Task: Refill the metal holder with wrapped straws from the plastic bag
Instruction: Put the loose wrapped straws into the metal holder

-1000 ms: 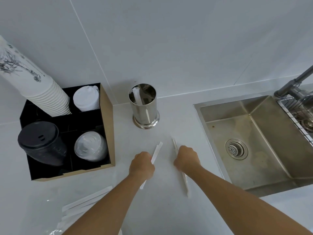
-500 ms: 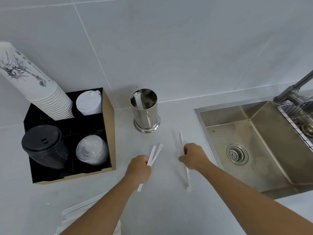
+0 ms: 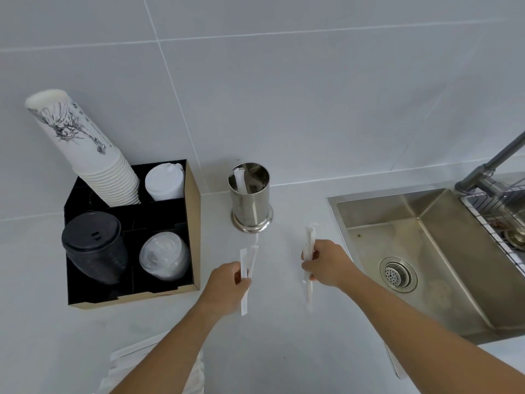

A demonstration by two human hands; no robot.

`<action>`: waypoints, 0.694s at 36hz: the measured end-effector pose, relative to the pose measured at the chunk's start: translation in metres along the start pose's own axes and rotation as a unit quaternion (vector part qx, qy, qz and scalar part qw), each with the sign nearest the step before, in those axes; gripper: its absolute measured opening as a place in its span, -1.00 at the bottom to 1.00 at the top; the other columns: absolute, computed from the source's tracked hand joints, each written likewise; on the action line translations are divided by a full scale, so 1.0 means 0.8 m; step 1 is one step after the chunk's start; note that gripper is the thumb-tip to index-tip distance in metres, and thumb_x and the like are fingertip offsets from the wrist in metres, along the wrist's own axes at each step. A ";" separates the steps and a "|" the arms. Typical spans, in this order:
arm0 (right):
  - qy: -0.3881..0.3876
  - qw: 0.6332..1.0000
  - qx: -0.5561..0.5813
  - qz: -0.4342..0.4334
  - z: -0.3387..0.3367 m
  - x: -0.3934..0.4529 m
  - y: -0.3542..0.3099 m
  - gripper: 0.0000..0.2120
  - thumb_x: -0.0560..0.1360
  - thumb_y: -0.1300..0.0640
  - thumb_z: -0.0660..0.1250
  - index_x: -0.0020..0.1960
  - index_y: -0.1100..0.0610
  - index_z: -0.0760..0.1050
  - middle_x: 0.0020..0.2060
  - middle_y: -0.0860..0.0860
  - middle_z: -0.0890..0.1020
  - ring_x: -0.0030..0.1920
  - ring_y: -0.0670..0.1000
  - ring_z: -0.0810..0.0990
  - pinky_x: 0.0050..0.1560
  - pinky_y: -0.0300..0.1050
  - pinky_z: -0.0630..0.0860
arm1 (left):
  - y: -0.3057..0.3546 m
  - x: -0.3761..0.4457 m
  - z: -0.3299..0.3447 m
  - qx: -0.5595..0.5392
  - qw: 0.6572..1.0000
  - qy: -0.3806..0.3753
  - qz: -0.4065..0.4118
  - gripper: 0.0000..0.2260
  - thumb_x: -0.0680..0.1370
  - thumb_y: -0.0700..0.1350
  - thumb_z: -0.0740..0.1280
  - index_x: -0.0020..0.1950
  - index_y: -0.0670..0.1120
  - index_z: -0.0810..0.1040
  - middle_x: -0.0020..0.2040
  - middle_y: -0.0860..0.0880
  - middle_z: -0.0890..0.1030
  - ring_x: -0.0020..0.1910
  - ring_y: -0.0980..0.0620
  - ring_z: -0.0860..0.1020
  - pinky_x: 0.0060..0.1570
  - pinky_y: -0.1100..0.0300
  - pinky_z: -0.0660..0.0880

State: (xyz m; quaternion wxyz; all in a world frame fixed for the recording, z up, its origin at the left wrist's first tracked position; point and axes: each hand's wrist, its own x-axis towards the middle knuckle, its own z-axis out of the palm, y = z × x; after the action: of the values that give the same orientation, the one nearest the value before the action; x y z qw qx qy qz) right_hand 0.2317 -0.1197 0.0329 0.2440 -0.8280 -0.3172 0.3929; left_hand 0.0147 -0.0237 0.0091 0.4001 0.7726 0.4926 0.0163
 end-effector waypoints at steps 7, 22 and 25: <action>0.011 0.999 0.029 -0.029 -0.015 -0.015 -0.026 -0.93 0.40 0.27 0.35 -0.15 0.15 0.57 -0.24 0.10 0.68 -0.28 0.08 0.70 -0.20 -0.02 0.66 | 0.008 -0.010 -0.018 -0.054 0.998 0.032 0.018 -0.90 0.52 -0.14 0.36 -0.20 -0.09 0.58 -0.38 0.06 0.52 -0.44 0.15 0.44 -0.47 0.43 0.34; 0.070 0.982 0.114 -0.136 -0.078 -0.006 -0.135 -0.87 0.45 0.11 0.33 -0.26 0.11 0.55 -0.30 0.04 0.70 -0.28 -0.05 0.72 -0.38 -0.22 0.54 | 0.058 0.011 -0.121 -0.176 0.973 0.136 0.057 -0.88 0.43 -0.16 0.49 -0.29 0.00 0.64 -0.38 0.06 0.69 -0.35 0.10 0.67 -0.26 0.16 0.60; 0.091 0.977 0.100 -0.167 -0.087 0.000 -0.159 -0.86 0.45 0.13 0.32 -0.28 0.07 0.56 -0.35 0.02 0.70 -0.27 -0.04 0.71 -0.55 -0.37 0.37 | 0.069 0.023 -0.145 -0.190 0.968 0.151 0.062 -0.94 0.43 -0.17 0.49 -0.24 -0.07 0.67 -0.35 0.05 0.71 -0.32 0.09 0.69 -0.22 0.14 0.61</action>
State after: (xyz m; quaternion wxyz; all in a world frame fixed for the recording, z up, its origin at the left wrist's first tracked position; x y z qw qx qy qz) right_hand 0.2453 -0.0445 0.1557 0.4153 -0.7669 -0.3866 0.2997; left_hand 0.0169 0.0493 0.1159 0.4588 0.6999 0.4864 0.2510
